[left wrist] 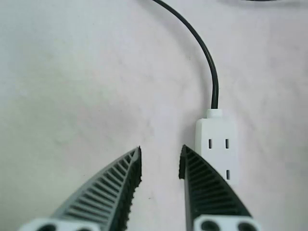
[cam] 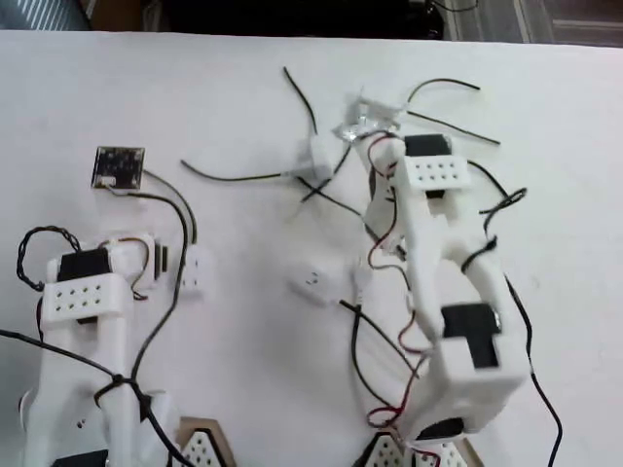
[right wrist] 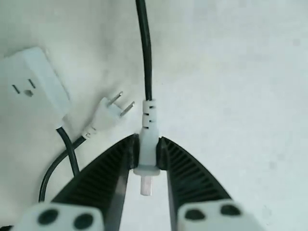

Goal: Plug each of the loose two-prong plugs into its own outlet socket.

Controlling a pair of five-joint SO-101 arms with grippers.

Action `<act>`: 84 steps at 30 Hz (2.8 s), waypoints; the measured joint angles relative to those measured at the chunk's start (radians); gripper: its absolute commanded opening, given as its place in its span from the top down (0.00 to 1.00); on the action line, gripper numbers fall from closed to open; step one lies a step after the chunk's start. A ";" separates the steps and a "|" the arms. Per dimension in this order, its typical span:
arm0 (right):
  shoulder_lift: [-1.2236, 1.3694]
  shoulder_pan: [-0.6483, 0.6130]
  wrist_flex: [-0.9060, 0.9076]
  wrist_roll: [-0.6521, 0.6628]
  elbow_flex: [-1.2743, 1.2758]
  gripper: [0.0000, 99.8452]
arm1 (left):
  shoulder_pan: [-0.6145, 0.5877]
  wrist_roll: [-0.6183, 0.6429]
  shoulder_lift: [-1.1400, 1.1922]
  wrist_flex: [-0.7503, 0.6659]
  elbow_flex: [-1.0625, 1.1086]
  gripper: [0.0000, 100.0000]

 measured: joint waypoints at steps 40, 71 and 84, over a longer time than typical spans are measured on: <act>-1.283 -0.582 -0.468 -0.494 0.756 0.98 | 0.390 0.155 -0.374 0.204 -0.285 0.85; -1.286 -0.709 -0.623 -0.516 0.885 0.98 | 0.557 0.091 -0.390 0.229 -0.249 0.81; -1.286 -0.694 -0.628 -0.516 0.885 0.98 | 0.505 0.091 -0.399 0.241 -0.239 0.80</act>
